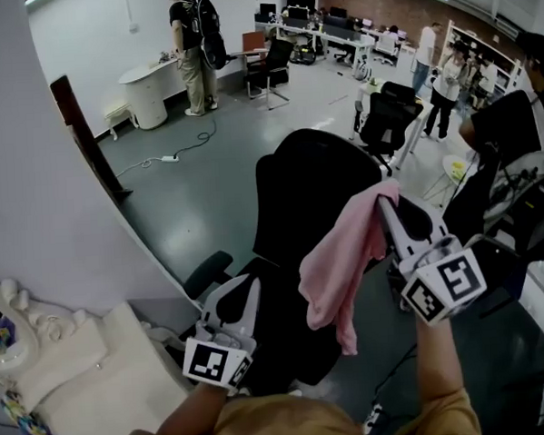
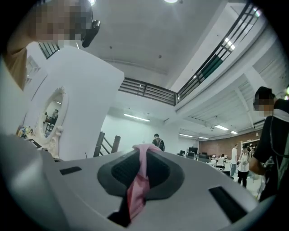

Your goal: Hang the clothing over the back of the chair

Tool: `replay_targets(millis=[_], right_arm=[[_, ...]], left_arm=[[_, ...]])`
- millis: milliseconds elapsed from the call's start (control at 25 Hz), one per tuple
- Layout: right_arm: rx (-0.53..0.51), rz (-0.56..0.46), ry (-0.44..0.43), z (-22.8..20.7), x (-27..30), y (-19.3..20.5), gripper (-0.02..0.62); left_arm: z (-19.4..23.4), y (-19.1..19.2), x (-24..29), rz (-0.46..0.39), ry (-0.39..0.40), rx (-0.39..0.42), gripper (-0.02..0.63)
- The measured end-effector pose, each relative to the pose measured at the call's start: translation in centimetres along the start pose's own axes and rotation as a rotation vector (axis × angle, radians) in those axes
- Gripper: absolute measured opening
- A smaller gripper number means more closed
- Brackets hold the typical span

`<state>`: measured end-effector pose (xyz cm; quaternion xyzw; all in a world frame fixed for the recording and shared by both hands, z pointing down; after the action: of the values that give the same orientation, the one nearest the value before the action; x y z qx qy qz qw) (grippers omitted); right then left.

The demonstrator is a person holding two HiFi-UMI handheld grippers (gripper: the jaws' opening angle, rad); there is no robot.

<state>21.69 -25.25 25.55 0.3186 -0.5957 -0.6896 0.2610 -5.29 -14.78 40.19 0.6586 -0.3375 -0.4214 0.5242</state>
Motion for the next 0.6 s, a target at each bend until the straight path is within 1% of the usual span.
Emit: replay_targets(millis=[120, 240, 400, 480, 600], right_arm=[[-0.023, 0.002, 0.001, -1.3, 2.6, -1.0, 0.034], [0.031, 0.017, -0.001, -2.8, 5.2, -1.7, 0.034], [0.085, 0.04, 0.008, -4.9, 9.0, -3.0, 0.034], [0.093, 0.053, 0.028, -6.3, 10.7, -3.5, 0.034], [0.085, 0.073, 0.084, -8.9, 13.0, -4.0, 0.034]], left_arm=[[0.8, -0.1, 0.4, -0.007, -0.014, 0.005, 0.003], [1.4, -0.3, 0.8, 0.008, -0.02, 0.009, 0.005], [2.0, -1.2, 1.8, -0.03, -0.036, 0.009, 0.005], [2.0, -1.5, 2.2, -0.02, -0.032, 0.017, 0.004], [2.2, -1.8, 2.5, -0.006, -0.035, 0.023, 0.005]])
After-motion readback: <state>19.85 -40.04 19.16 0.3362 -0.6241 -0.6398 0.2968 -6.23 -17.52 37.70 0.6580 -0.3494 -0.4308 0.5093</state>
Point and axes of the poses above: the fingertips, and each gripper's own axes: x forward along the fingers, z to its left, y out of its underside, the point moved 8 cm from there along -x, backward along the fingers, and after that the axes turned 6 degrees about x, right-handed, at the moved point
